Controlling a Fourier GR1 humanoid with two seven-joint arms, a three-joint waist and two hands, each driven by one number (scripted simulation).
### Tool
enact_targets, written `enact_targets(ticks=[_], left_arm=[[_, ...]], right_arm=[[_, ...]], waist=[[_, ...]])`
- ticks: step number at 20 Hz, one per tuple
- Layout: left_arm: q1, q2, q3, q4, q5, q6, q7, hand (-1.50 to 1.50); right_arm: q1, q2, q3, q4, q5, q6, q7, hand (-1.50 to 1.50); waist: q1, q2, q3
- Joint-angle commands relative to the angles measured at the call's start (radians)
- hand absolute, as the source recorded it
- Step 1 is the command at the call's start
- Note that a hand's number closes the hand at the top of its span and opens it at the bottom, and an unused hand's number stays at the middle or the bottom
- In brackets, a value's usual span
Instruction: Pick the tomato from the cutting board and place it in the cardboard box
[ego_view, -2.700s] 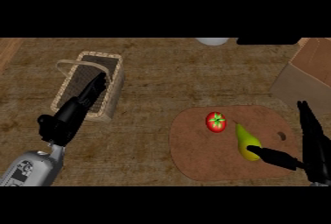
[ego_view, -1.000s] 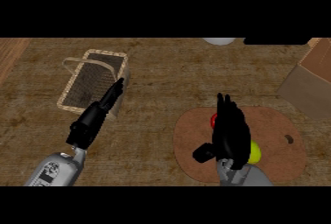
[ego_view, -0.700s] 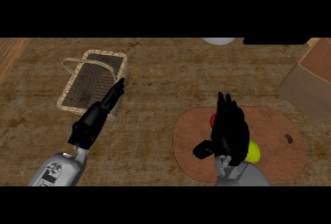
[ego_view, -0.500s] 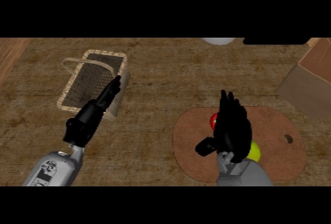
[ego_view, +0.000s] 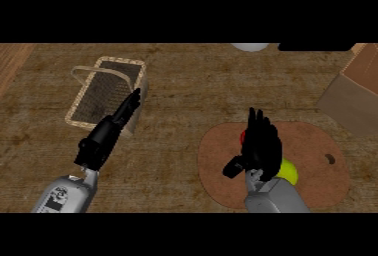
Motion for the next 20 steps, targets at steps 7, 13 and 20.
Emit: enact_targets(ticks=[7, 13, 20], left_arm=[[-0.001, -0.025, 0.069, 0.04, -0.033, -0.049, -0.043, 0.0], [0.014, -0.051, 0.059, -0.024, -0.059, -0.054, 0.019, 0.0], [0.016, -0.061, 0.093, 0.009, -0.06, -0.093, -0.008, 0.0]], right_arm=[[0.095, -0.023, -0.006, -0.04, -0.011, 0.017, 0.03, -1.5], [0.052, 0.006, 0.006, 0.073, 0.026, -0.005, 0.054, -1.5], [0.009, 0.007, 0.014, 0.219, -0.016, -0.11, 0.031, 1.5]], waist=[[-0.007, -0.001, 0.0], [-0.003, -0.001, 0.0], [0.001, 0.0, 0.0]])
